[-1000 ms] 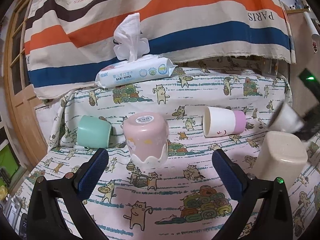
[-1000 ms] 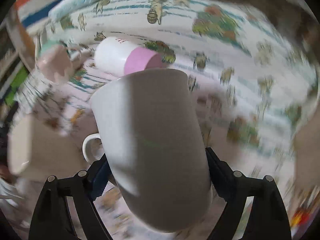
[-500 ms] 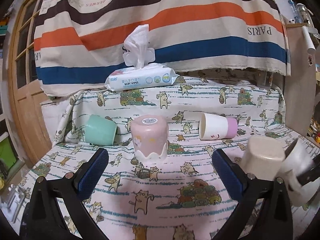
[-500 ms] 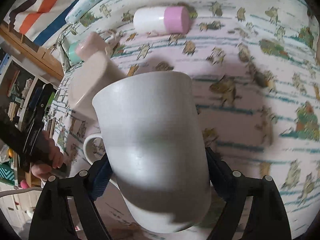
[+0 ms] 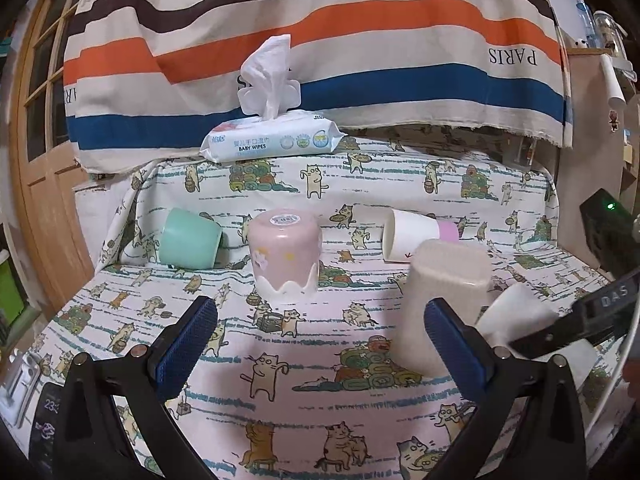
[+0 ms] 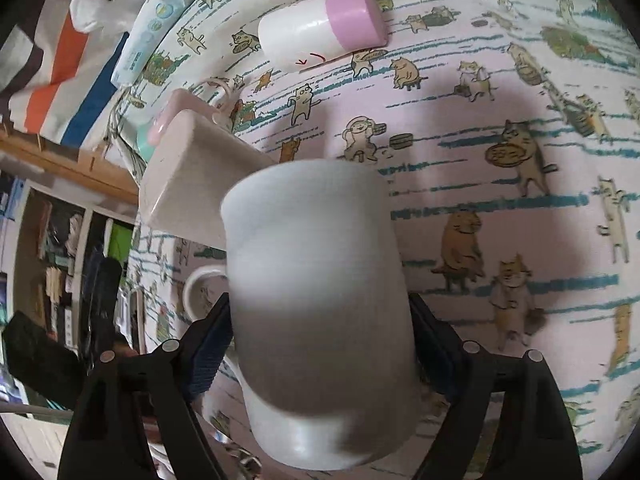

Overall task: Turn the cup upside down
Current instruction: 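Lift the white mug with the right tool and rotate it toward the left tool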

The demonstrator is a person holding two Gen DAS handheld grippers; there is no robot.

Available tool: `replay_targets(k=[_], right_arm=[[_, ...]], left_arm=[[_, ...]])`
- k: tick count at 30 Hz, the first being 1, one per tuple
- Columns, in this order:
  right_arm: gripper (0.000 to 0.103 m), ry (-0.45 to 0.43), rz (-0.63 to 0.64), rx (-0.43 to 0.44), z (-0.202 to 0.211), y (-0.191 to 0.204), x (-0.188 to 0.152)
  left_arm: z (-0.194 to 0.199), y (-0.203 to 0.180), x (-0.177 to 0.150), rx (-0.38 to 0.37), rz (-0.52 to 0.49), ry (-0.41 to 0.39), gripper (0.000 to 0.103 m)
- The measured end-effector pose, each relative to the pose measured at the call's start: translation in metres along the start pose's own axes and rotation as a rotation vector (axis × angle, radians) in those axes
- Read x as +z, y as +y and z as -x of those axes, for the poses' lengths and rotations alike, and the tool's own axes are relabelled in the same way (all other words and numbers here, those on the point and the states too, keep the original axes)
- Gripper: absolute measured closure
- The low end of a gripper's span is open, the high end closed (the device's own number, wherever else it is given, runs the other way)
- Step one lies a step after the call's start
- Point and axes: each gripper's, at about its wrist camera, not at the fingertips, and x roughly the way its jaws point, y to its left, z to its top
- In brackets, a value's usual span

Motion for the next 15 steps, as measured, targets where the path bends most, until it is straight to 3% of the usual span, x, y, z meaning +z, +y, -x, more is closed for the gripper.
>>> replay_targets(k=[6,8,13,15], right_arm=[[0.018,-0.095,0.089,-0.031,0.005,0.015,0.001],[0.017,-0.156,0.17,-0.08,0.015,0.023,-0.005],[0.014,-0.294,0.302,-0.098,0.047,0.026,-0.023],[0.014,-0.395,0.339,-0.12,0.064,0.022,-0.03]], left_arm=[[0.002,-0.003,-0.003,-0.029,0.017,0.025,0.0],[0.006,-0.005,-0.006,-0.042,0.019,0.026,0.0],[0.014,-0.016,-0.014,-0.082,0.026,0.036,0.0],[0.017,-0.022,-0.015,-0.099,0.031,0.038,0.0]])
